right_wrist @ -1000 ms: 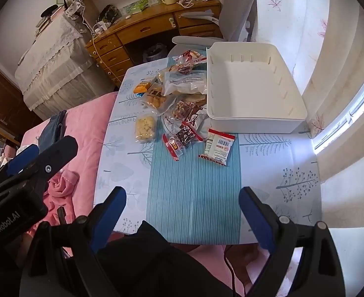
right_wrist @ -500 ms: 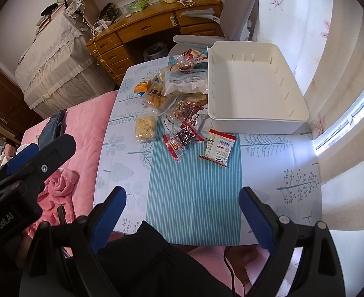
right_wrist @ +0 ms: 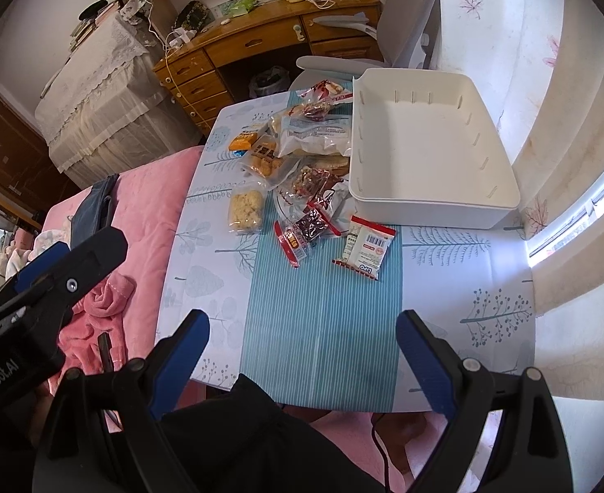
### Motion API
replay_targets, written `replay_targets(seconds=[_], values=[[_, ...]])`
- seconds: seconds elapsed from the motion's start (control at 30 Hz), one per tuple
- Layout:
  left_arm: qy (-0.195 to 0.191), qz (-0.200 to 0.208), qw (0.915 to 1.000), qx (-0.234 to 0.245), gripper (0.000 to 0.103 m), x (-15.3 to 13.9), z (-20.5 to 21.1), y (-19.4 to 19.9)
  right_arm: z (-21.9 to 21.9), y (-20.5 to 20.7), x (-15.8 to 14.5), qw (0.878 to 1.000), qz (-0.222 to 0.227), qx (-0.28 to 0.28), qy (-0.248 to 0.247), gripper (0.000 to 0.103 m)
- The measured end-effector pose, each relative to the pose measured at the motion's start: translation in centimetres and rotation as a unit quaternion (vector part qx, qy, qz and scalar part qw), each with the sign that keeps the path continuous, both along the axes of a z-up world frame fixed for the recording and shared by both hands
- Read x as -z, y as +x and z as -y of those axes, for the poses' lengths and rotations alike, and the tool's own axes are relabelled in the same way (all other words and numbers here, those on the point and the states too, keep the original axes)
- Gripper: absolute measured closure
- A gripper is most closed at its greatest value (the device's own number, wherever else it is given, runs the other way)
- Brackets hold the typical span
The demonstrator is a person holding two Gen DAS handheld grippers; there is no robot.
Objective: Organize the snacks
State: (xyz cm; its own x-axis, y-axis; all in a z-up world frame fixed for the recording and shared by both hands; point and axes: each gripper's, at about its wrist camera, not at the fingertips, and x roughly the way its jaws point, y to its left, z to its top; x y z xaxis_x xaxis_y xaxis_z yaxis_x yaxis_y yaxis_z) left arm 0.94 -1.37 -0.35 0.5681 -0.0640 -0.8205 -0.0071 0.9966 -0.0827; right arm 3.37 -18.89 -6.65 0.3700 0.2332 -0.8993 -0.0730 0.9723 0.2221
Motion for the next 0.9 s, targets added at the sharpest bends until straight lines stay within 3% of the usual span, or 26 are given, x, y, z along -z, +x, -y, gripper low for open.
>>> replay_targets(seconds=[0.23, 0.47, 0.9], values=[[0.002, 0.002, 0.9999, -0.015, 0.001, -0.2, 0.5, -0.4, 1.6, 0.7, -0.1, 1.000, -0.003, -0.008, 0.010, 0.010], [-0.004, 0.016, 0.9988, -0.047, 0.001, -0.3, 1.2, -0.7, 3.1, 0.9, -0.9, 0.999, 0.031, -0.015, -0.003, 0.010], [-0.014, -0.023, 0.9973, -0.068, 0.001, 0.9, 0.1, -0.4, 5.1, 1.2, -0.2, 0.999, 0.036, -0.006, -0.006, 0.010]])
